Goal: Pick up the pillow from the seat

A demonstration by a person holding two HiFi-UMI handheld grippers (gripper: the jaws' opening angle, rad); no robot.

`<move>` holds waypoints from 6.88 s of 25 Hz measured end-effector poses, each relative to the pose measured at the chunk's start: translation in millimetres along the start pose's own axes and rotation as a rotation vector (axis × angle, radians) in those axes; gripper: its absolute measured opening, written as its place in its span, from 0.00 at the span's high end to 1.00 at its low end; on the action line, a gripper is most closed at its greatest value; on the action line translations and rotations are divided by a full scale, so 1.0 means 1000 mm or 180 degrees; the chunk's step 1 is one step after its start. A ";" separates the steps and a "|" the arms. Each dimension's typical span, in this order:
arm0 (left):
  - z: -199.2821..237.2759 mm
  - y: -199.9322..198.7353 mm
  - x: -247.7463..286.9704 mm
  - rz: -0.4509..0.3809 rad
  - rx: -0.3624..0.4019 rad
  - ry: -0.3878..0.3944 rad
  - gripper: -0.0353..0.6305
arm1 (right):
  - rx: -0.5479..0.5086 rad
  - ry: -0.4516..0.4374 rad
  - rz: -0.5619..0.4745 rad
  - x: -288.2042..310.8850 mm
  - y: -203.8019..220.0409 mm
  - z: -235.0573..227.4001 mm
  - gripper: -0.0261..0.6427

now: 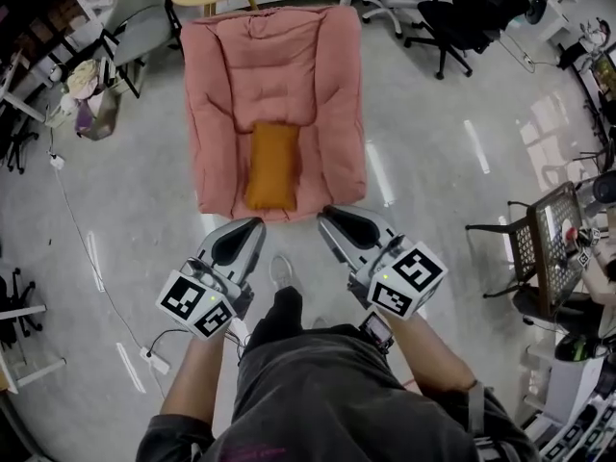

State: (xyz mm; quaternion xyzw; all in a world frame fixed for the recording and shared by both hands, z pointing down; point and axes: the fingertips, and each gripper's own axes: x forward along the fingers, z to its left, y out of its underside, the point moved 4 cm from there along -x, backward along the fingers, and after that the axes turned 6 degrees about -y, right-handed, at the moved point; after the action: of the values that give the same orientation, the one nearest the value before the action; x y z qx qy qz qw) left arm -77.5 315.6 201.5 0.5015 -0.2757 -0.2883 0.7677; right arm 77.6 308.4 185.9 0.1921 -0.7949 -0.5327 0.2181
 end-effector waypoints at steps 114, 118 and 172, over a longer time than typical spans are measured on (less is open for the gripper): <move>0.169 -0.173 0.220 -0.0204 0.0161 -0.0572 0.65 | 0.0078 -0.0158 -0.0792 0.176 -0.188 -0.234 0.68; 0.149 -0.212 0.205 -0.0389 0.0396 -0.0487 0.65 | -0.0111 -0.0141 -0.1022 0.162 -0.223 -0.207 0.68; 0.100 -0.325 0.184 -0.1064 0.0976 -0.0276 0.66 | -0.0943 -0.0202 -0.1521 0.134 -0.337 -0.153 0.68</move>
State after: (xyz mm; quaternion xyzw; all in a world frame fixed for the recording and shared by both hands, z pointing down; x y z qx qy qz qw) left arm -77.0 14.5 -41.3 0.6381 -0.2621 -0.3876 0.6115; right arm 75.2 -1.2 -57.3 0.3232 -0.6470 -0.6851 0.0870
